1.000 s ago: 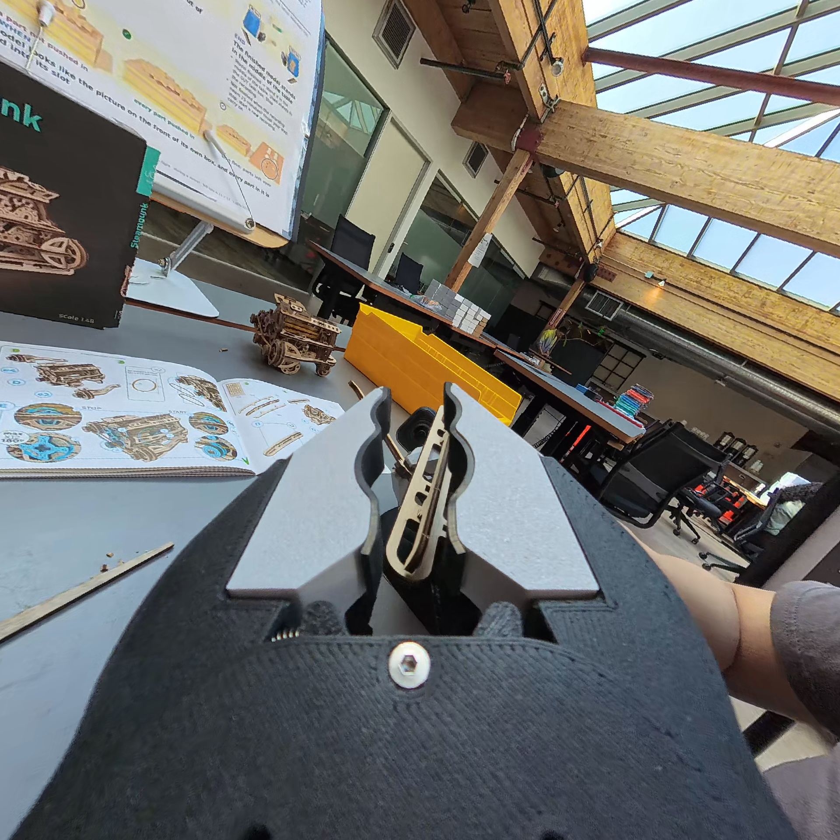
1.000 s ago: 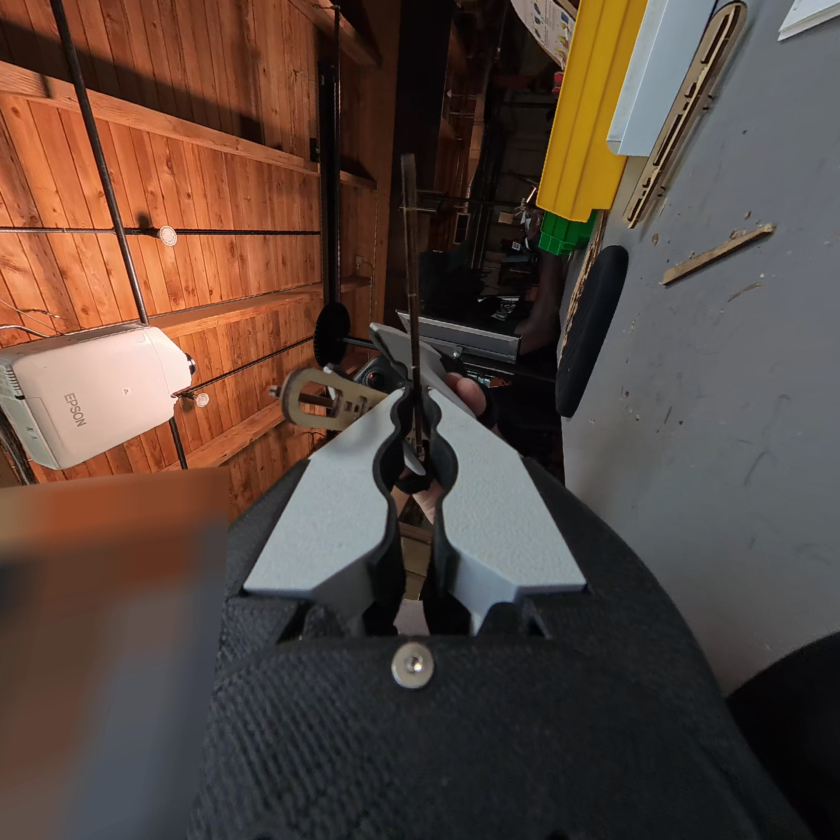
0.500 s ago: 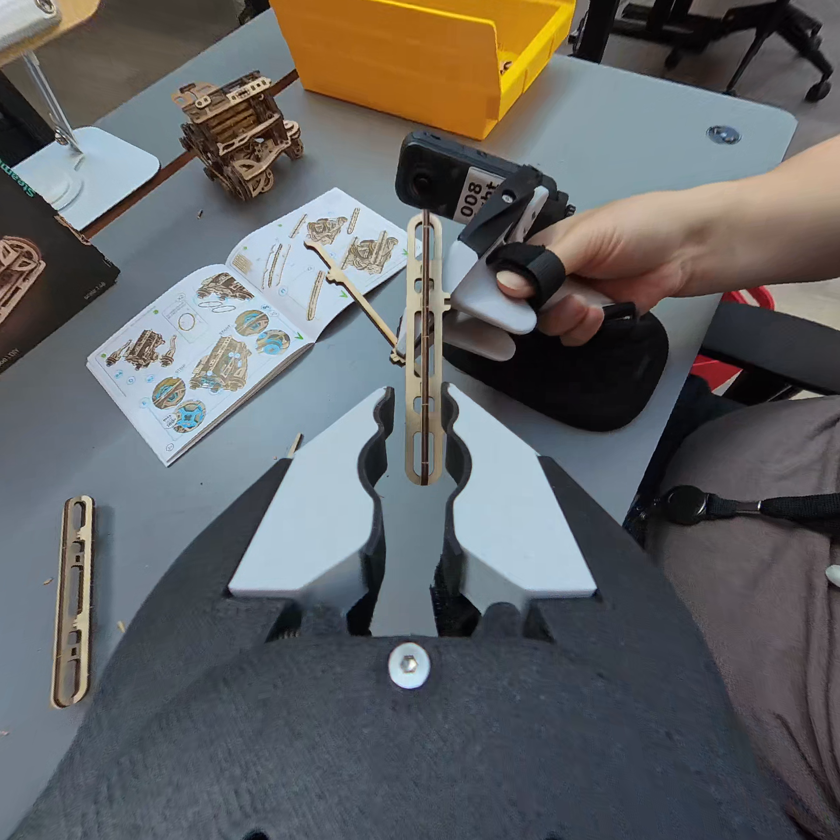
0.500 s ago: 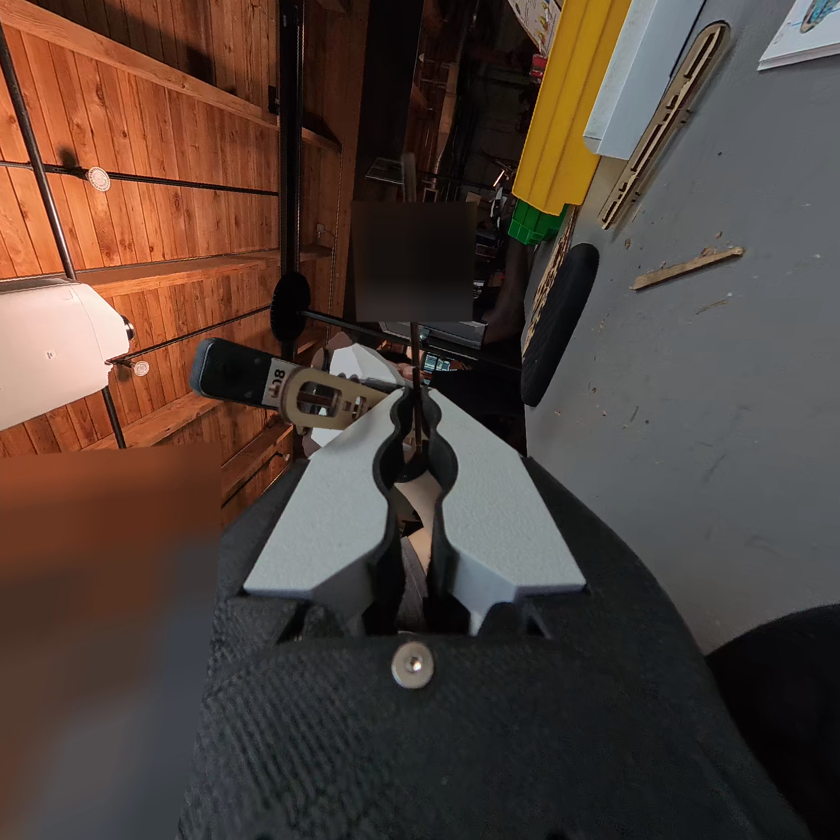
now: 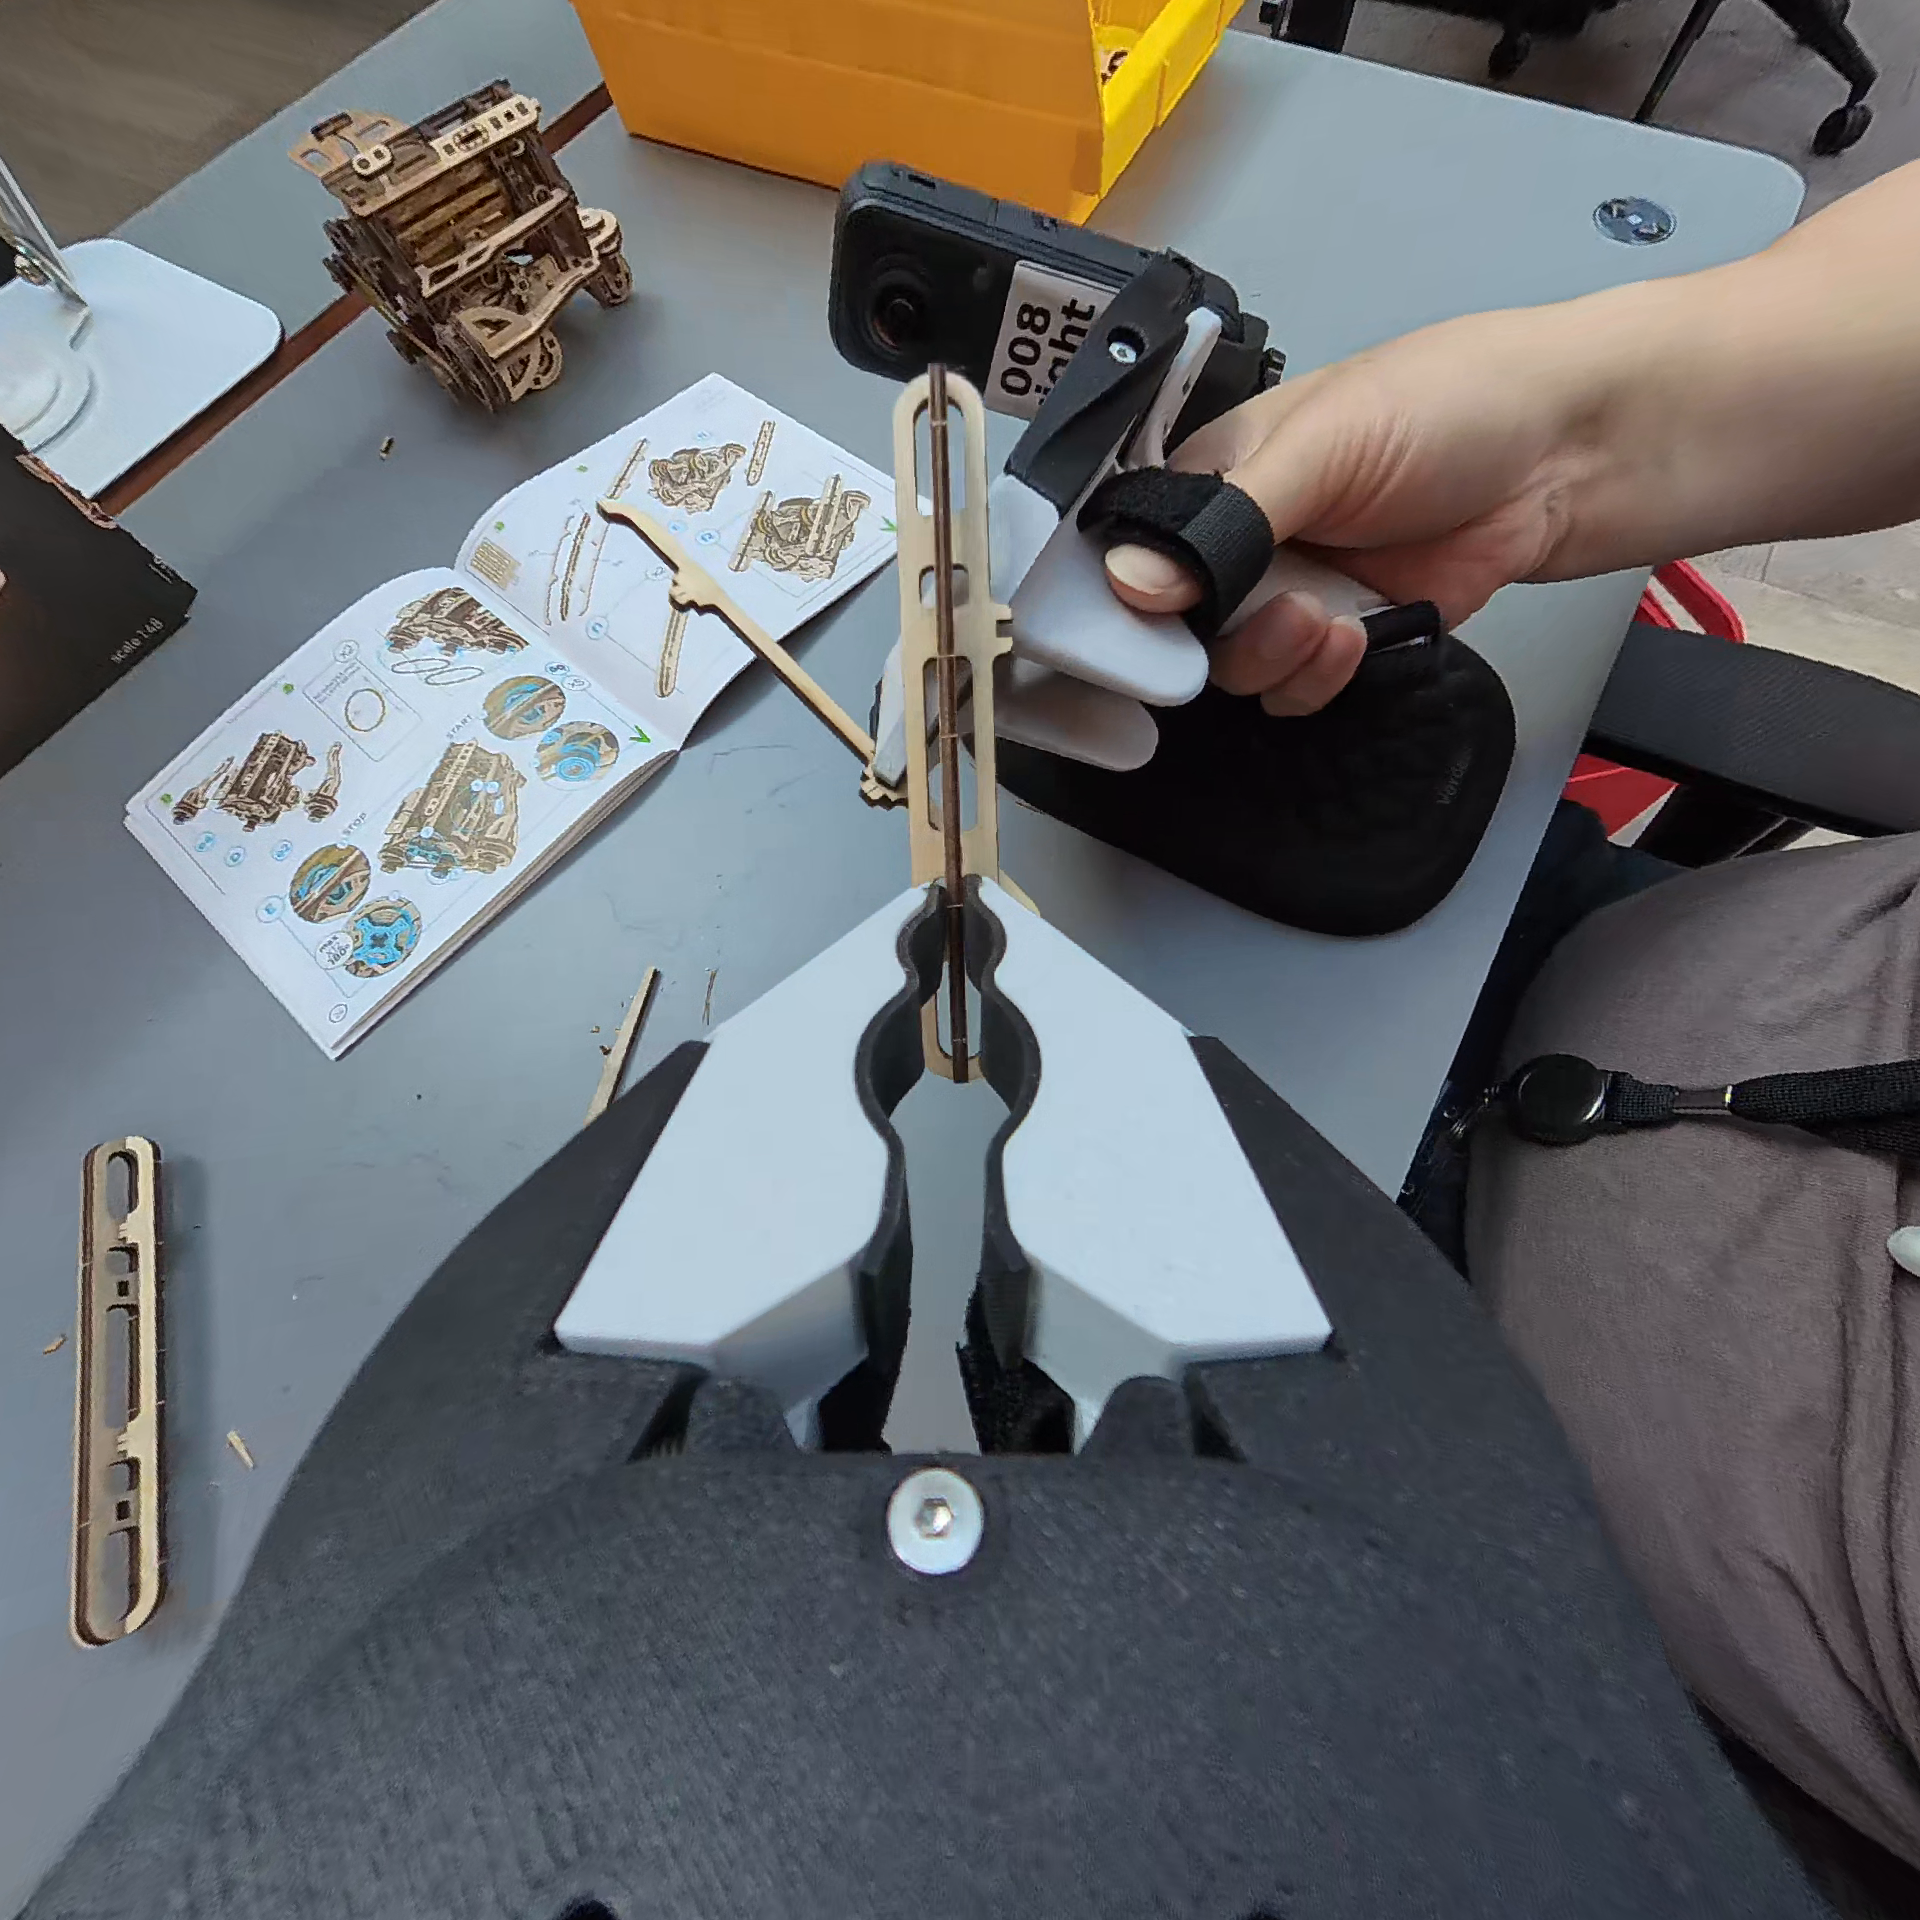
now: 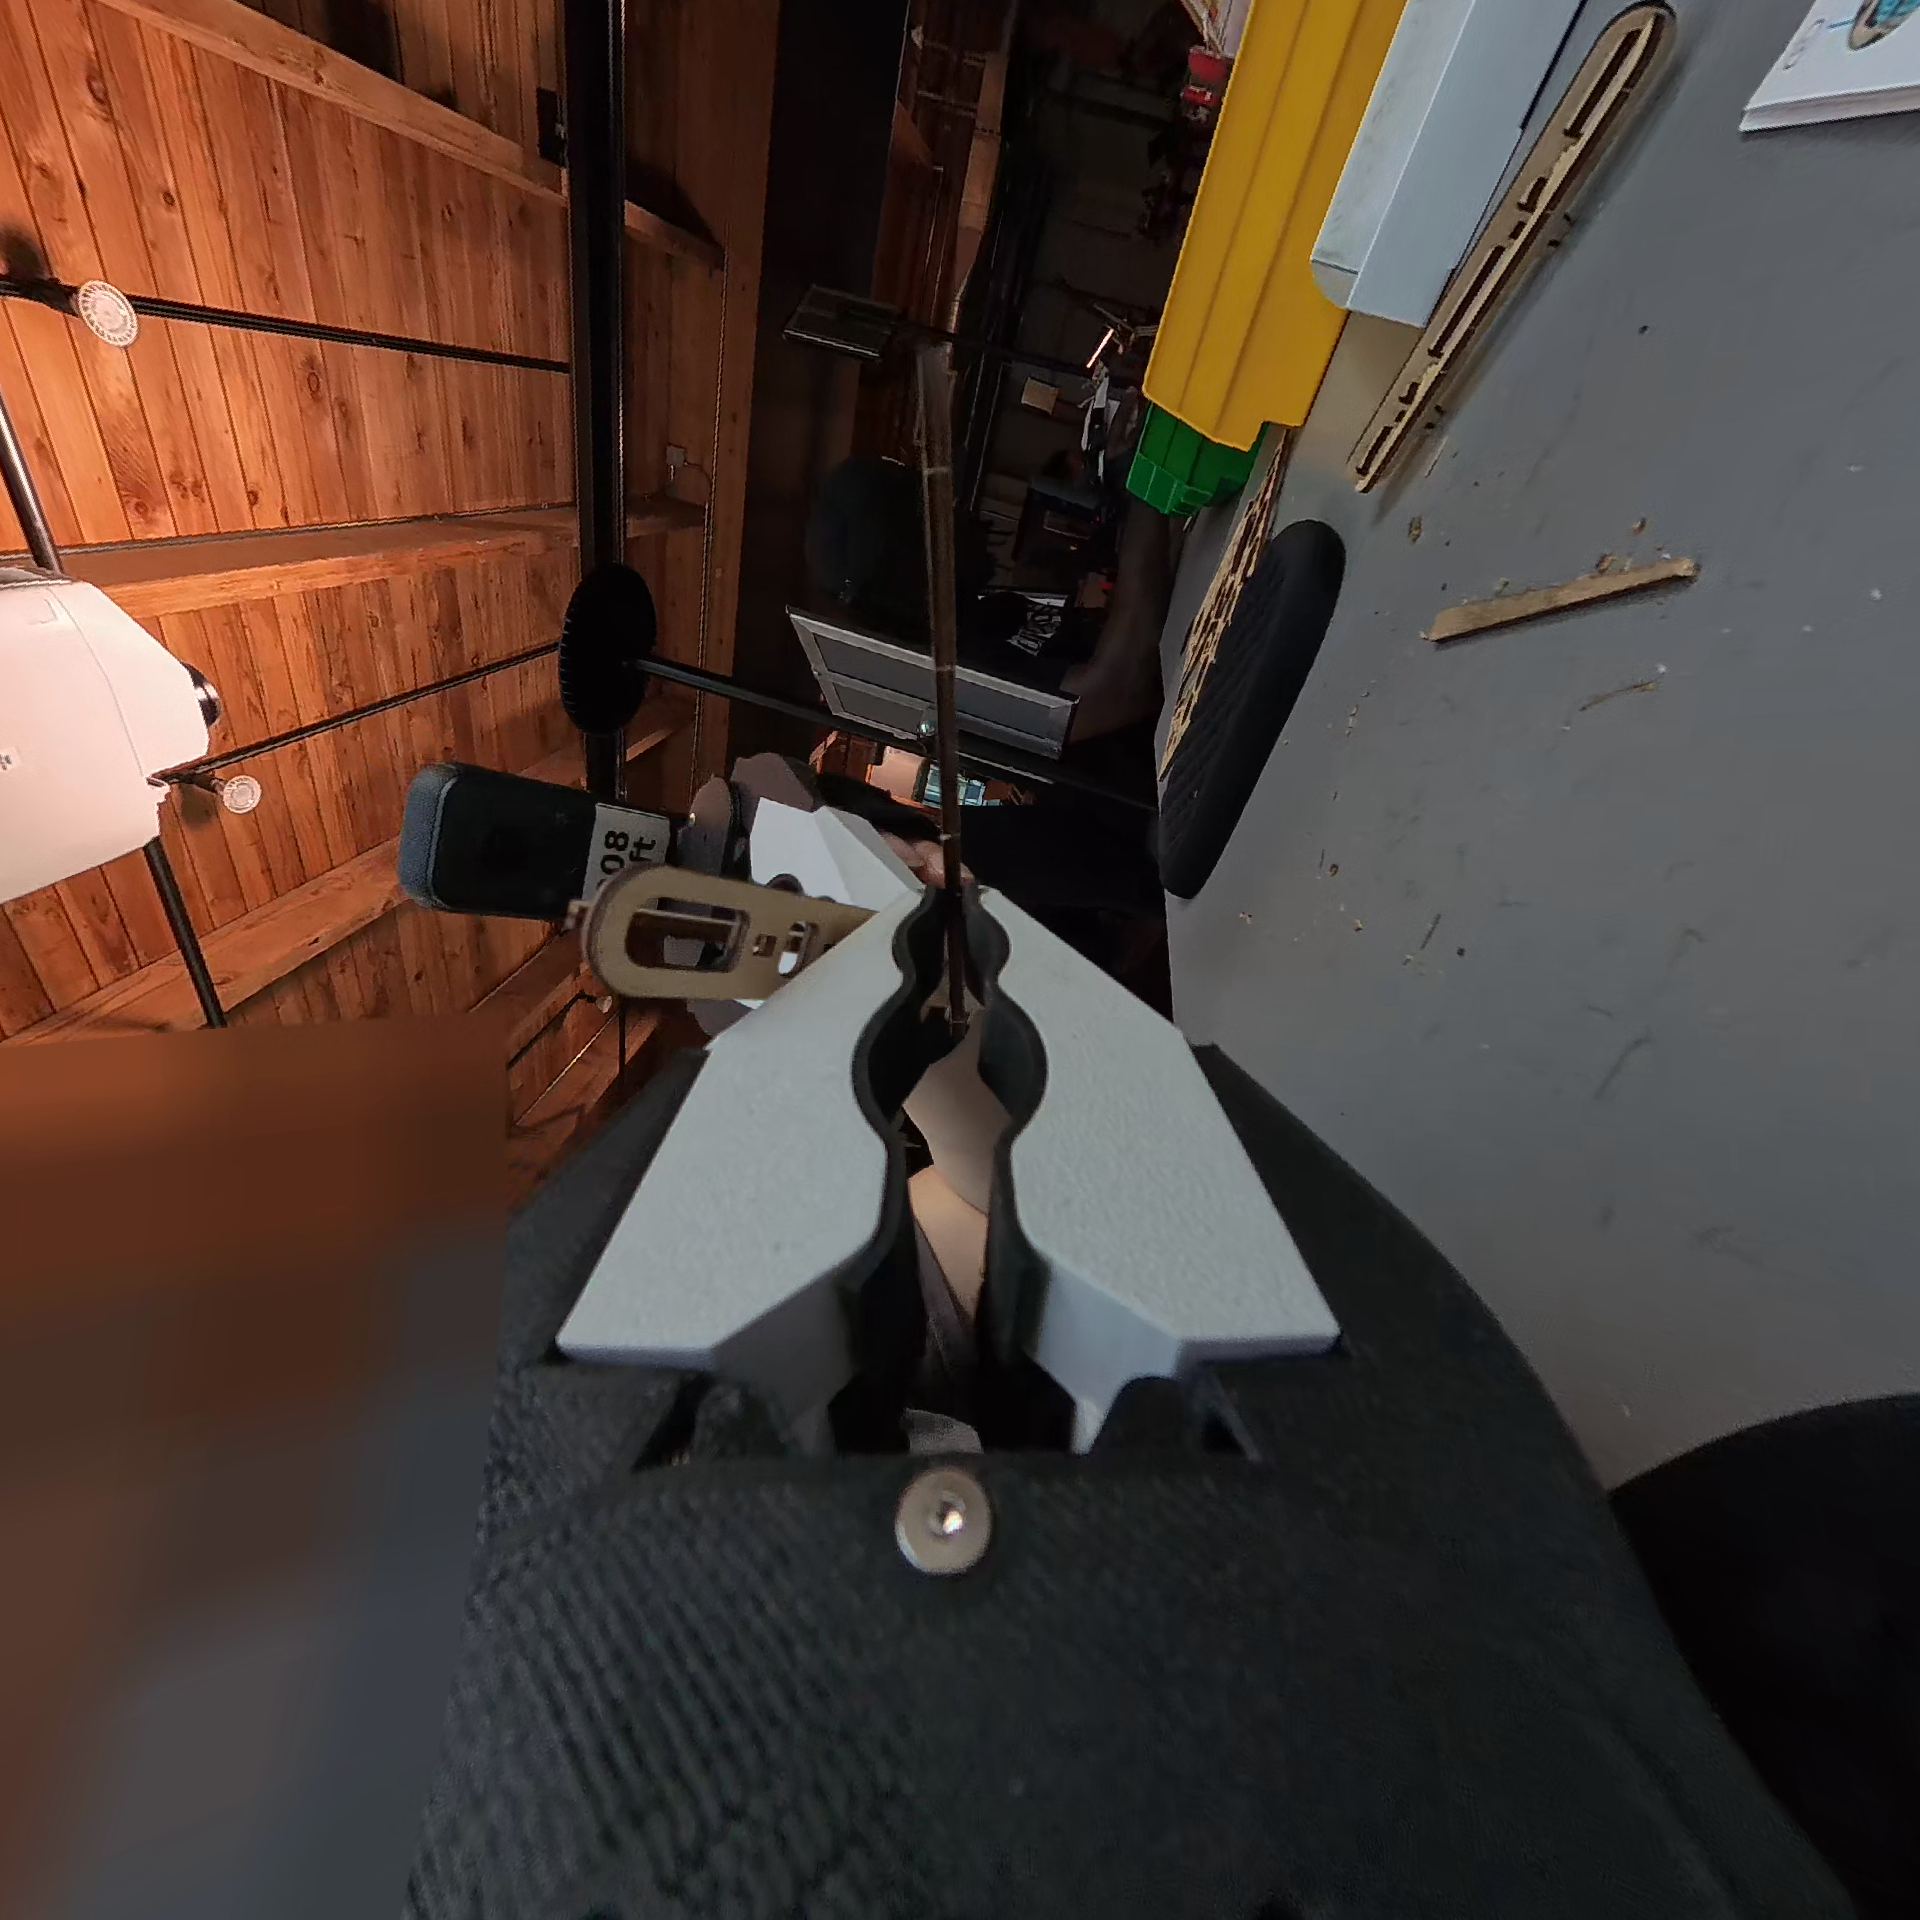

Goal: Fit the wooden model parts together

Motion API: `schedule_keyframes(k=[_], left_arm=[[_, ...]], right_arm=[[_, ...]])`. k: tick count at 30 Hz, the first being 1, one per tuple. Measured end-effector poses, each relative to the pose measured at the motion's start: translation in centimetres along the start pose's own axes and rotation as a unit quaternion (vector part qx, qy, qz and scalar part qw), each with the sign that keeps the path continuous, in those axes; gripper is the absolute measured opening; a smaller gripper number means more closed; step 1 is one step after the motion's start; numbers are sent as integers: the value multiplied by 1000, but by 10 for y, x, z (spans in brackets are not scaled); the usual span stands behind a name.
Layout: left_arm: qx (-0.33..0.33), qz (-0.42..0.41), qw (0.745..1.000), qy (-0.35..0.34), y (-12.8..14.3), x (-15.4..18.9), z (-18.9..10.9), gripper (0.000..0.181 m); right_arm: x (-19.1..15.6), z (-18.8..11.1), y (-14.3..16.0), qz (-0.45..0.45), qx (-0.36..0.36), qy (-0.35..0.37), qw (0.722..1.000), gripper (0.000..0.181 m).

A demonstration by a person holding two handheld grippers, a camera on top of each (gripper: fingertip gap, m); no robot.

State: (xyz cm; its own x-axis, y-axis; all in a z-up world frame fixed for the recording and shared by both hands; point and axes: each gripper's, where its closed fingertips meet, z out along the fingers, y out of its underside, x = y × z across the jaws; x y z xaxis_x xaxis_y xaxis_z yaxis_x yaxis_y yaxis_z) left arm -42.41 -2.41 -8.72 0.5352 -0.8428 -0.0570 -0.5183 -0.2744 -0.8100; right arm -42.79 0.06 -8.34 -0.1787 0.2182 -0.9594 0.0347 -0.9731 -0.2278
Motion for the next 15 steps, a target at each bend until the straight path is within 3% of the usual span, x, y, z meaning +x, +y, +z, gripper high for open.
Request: schedule_keyframes(k=[8, 15], left_arm=[[150, -105, 982, 51, -17, 0, -4, 0], [323, -186, 918, 138, -37, 10, -29, 0]], right_arm=[[-18, -1, -7, -55, -39, 46, 997, 0], [-53, 10, 0, -125, -93, 76, 985, 0]])
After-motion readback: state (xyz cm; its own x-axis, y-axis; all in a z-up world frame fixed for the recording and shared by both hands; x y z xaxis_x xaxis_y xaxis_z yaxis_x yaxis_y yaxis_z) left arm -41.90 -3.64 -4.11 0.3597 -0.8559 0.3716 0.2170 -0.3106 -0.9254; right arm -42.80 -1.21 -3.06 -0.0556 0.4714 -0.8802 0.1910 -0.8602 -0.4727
